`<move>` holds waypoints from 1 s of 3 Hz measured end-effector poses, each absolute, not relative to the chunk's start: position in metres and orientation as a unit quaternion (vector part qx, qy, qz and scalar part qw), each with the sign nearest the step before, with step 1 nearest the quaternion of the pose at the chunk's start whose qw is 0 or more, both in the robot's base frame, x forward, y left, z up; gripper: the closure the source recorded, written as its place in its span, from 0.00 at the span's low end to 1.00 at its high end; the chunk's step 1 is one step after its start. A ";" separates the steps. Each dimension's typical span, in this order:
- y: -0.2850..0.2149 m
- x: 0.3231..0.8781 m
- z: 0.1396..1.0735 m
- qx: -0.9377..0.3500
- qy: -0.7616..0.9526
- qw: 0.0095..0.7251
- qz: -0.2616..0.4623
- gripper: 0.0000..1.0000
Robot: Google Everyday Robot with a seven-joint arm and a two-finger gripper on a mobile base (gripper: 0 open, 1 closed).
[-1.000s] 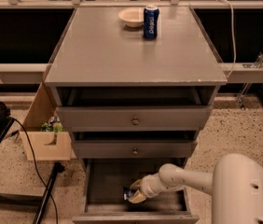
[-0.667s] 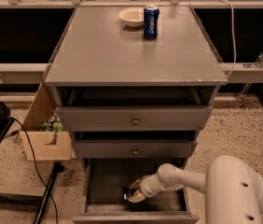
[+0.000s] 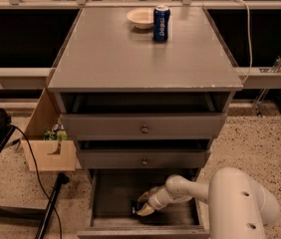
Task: Place rxbar blueberry into bottom drawer
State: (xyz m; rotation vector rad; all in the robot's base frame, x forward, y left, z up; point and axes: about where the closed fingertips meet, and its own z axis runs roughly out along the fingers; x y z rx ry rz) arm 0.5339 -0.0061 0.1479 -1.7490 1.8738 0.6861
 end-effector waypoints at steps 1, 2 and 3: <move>-0.009 0.534 0.127 -0.647 0.685 0.229 0.244 1.00; -0.009 0.533 0.125 -0.646 0.686 0.228 0.243 1.00; -0.009 0.533 0.125 -0.646 0.686 0.228 0.243 0.86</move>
Offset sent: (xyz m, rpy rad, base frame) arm 0.0032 -0.0078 -0.0265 -0.0461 0.0002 0.0109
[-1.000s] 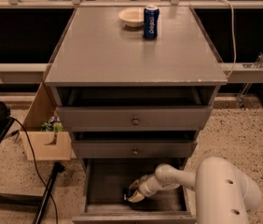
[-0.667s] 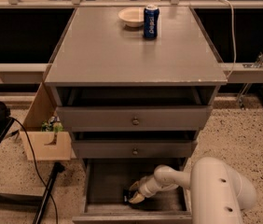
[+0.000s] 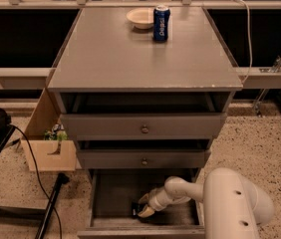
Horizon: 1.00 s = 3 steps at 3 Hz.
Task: Place rxbar blueberry into bottom drawer
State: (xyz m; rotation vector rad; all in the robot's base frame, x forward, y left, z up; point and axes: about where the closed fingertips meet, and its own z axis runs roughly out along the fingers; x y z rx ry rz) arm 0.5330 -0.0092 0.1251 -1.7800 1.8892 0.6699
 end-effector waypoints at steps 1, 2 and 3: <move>-0.009 0.533 0.125 -0.646 0.686 0.228 0.243 0.64; -0.009 0.533 0.125 -0.646 0.686 0.228 0.243 0.39; -0.009 0.533 0.125 -0.646 0.686 0.228 0.243 0.17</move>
Offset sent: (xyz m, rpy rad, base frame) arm 0.0000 0.0000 0.0000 0.0000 0.0000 0.0000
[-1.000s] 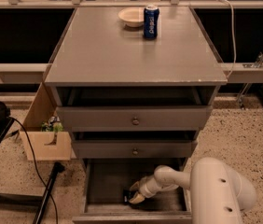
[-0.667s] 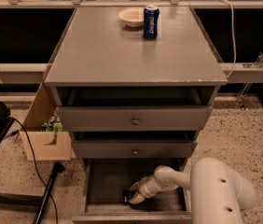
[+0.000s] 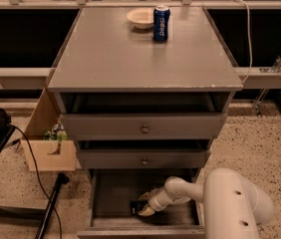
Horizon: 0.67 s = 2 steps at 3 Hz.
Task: Place rxbar blueberry into bottom drawer
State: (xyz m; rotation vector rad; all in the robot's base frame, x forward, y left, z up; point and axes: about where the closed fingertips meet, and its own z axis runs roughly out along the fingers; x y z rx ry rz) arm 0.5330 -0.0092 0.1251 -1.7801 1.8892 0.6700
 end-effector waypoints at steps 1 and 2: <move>-0.009 0.533 0.125 -0.646 0.686 0.228 0.243 0.00; -0.009 0.533 0.125 -0.646 0.686 0.228 0.243 0.00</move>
Offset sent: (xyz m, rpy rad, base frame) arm 0.0000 0.0000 0.0000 0.0000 0.0000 0.0000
